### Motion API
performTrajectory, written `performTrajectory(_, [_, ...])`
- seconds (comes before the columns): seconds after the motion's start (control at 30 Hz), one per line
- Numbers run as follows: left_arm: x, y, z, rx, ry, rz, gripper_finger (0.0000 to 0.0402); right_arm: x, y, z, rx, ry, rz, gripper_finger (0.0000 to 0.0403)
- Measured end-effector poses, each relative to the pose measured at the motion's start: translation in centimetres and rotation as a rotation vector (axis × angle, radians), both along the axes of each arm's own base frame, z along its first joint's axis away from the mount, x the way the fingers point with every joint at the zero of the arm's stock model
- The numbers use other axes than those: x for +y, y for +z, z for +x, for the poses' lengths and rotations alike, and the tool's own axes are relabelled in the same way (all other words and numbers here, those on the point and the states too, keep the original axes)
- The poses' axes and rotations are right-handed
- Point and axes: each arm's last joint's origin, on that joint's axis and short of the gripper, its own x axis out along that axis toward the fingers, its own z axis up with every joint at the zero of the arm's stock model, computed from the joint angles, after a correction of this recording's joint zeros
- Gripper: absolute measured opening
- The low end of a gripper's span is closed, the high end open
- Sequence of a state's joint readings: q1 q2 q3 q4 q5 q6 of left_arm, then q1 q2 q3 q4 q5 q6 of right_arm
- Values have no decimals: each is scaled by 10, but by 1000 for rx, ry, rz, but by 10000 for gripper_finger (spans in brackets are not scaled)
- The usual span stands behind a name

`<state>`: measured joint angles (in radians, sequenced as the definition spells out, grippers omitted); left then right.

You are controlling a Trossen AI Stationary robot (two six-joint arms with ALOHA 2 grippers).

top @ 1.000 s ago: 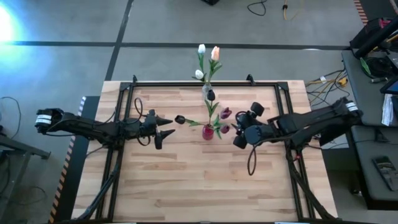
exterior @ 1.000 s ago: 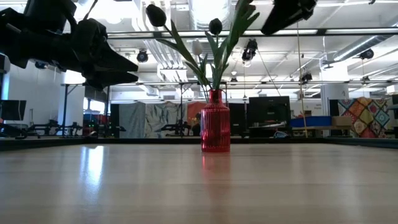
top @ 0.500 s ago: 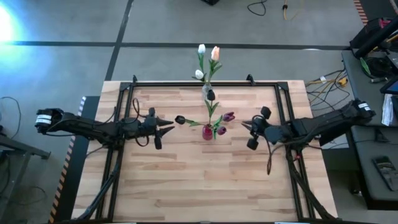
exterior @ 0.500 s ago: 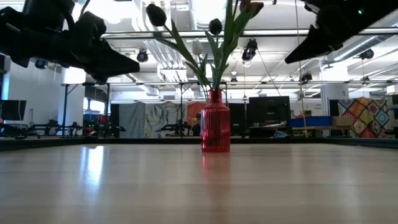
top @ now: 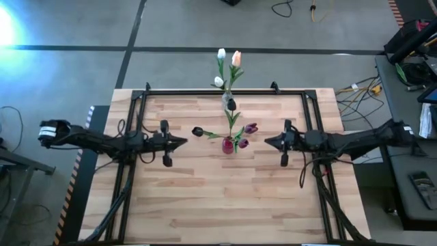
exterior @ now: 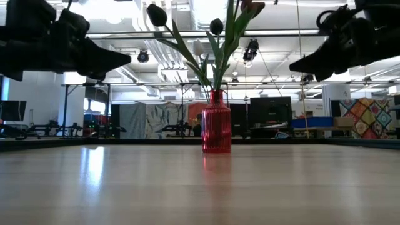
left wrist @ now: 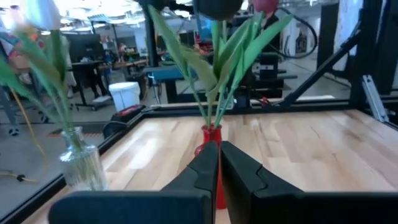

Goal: Sort flowers into vase by color
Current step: Return to Home Position

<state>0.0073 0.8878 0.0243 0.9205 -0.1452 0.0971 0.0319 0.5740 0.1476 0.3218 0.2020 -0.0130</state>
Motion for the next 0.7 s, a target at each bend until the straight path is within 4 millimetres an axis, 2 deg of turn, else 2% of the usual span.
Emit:
performTrajectory(0.2, [1, -3, -3, 10, 12, 21, 0, -4, -8, -8, -40, 19, -5, 8])
performTrajectory(0.43, [2, 4, -6, -34, 22, 68, 0, -3, -20, -23, -92, 29, -13, 8])
performTrajectory(0.7, [6, 7, -12, -35, 52, 82, 0, -2, -9, -32, -199, 94, -55, 8])
